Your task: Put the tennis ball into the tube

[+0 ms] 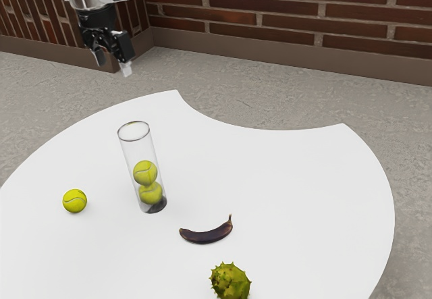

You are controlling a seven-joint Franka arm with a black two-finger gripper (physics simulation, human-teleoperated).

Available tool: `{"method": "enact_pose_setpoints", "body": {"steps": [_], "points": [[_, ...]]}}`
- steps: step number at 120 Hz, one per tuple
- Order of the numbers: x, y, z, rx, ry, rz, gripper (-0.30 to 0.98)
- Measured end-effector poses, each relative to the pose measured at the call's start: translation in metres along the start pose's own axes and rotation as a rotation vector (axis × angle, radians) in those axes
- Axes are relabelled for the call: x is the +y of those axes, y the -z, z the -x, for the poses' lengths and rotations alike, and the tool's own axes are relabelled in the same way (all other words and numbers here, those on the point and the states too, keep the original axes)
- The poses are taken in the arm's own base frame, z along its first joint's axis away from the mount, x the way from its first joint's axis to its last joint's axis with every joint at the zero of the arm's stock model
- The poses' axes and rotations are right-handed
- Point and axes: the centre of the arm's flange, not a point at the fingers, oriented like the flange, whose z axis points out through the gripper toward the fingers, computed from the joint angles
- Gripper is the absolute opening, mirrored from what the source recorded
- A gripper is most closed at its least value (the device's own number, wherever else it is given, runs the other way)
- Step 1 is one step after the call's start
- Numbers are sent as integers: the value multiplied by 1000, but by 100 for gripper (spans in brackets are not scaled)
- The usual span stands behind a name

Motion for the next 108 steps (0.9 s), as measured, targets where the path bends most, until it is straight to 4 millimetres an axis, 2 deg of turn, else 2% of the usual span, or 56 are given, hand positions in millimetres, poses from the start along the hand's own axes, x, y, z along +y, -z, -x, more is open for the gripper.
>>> {"method": "enact_pose_setpoints", "body": {"steps": [21,33,40,51,64,74,87,93,108], "points": [[-6,-3,1,-11,-3,3,69],[-9,-20,1,-47,-4,12,69],[-7,-33,12,-79,-5,21,69],[-3,-44,34,-115,-4,33,69],[-8,-57,57,-137,12,44,69],[-30,-70,82,-145,55,57,69],[-47,-85,93,-151,78,54,69],[-51,-98,97,-154,75,53,69],[-79,-138,116,-147,96,54,69]]}}
